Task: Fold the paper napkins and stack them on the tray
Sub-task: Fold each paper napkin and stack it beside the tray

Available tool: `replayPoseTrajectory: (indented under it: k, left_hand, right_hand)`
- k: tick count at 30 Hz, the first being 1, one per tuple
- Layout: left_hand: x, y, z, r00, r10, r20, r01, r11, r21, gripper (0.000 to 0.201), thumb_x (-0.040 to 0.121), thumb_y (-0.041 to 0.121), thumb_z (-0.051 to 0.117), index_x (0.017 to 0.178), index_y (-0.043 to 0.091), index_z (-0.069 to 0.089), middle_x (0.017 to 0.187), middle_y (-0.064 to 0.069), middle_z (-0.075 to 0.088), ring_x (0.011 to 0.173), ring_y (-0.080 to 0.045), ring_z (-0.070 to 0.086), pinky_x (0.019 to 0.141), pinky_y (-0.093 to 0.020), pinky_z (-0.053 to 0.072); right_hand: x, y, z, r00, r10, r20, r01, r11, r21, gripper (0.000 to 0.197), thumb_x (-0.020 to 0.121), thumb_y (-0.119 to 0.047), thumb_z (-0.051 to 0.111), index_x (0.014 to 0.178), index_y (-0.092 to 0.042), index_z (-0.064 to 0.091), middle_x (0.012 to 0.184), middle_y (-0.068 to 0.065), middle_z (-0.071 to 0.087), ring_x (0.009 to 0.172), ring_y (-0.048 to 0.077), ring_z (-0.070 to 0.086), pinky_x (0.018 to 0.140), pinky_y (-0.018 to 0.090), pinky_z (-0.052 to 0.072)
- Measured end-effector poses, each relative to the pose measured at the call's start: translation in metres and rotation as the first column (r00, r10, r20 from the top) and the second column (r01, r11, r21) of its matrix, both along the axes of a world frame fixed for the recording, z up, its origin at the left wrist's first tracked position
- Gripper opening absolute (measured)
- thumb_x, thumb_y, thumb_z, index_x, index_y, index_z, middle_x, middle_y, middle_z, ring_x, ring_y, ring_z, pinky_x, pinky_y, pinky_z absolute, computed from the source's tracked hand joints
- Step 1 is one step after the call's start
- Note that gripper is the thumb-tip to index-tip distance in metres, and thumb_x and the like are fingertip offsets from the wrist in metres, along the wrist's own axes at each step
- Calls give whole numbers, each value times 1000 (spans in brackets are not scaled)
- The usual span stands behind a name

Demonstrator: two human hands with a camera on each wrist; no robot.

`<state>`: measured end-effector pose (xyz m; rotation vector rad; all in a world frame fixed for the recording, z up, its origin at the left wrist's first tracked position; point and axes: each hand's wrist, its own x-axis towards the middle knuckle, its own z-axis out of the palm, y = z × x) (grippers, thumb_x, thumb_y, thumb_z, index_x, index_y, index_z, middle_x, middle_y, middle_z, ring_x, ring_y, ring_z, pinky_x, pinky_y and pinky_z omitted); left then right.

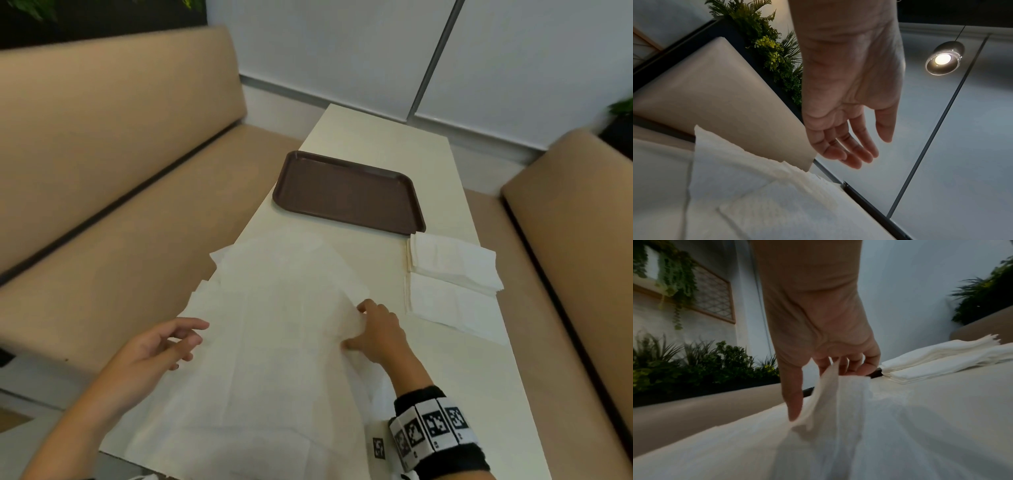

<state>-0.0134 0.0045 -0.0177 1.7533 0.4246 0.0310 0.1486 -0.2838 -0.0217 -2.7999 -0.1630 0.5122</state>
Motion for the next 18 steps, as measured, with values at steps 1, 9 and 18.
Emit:
replayPoseTrajectory:
  k: [1, 9, 18]
  left_hand:
    - [0, 0, 0, 1000, 12, 6, -12, 1000, -9, 30, 92, 13, 57, 87, 38, 73, 92, -2, 67, 73, -12, 62, 73, -30, 45]
    - [-2, 4, 1, 1000, 12, 14, -11, 999, -48, 14, 79, 34, 67, 91, 39, 72, 94, -5, 66, 73, -11, 62, 71, -24, 47]
    - [-2, 3, 0, 999, -4, 43, 5, 1000, -25, 21, 91, 14, 62, 90, 32, 74, 98, -8, 67, 74, -12, 61, 64, -14, 46]
  right_hand:
    - [2, -2, 1, 999, -34, 6, 33, 996, 79, 65, 78, -38, 74, 131, -16, 43, 128, 4, 49, 118, 23, 47, 94, 34, 44]
    - [10, 4, -1, 983, -132, 131, 78, 933, 353, 22, 88, -32, 63, 106, -19, 60, 86, -7, 59, 81, 14, 56, 73, 29, 48]
    - [18, 9, 9, 908, 54, 415, -159, 961, 225, 6, 88, -26, 64, 87, -23, 69, 93, -7, 65, 87, 14, 61, 76, 29, 49]
